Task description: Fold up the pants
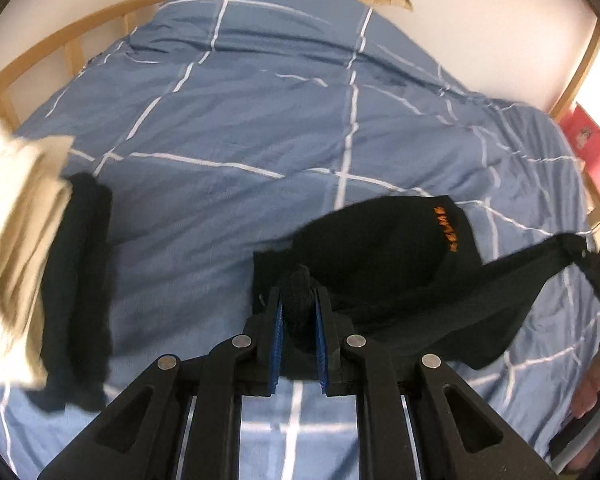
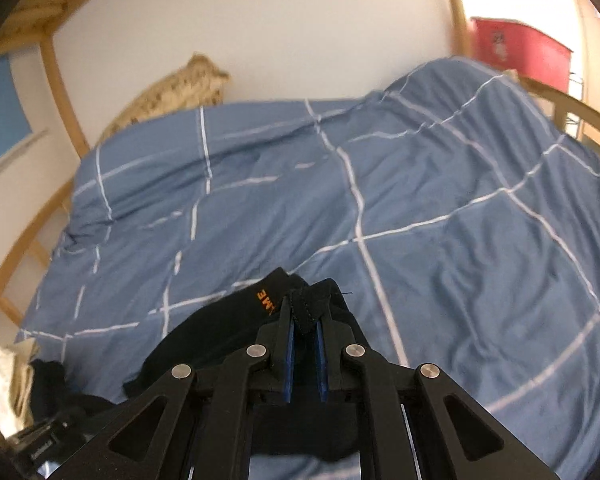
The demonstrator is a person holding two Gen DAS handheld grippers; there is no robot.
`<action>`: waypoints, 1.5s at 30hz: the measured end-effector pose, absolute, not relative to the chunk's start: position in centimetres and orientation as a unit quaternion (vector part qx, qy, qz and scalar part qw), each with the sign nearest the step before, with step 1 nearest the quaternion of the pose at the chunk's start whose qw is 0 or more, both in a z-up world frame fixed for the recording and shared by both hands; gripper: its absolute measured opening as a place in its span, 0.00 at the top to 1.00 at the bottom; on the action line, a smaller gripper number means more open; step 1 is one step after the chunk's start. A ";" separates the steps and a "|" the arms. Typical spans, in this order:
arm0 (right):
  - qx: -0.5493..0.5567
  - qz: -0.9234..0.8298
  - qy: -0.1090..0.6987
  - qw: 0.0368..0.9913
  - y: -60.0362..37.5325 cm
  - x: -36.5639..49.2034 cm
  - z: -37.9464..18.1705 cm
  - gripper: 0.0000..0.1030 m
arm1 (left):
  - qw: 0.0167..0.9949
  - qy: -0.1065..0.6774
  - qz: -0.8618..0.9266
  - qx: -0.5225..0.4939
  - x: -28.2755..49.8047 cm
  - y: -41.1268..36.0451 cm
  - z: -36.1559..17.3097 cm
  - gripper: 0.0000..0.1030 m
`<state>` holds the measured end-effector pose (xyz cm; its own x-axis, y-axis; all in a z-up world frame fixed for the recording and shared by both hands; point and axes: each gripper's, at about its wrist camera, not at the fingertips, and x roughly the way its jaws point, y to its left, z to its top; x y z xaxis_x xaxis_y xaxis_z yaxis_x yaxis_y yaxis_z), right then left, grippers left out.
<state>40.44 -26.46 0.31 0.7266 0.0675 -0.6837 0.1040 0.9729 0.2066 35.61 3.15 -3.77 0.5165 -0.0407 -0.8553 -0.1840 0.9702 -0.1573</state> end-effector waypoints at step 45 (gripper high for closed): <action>0.109 -0.011 0.337 0.935 -26.0 32.5 -9.2 0.35 | 0.931 0.365 -0.012 -0.006 30.4 3.9 -9.4 0.46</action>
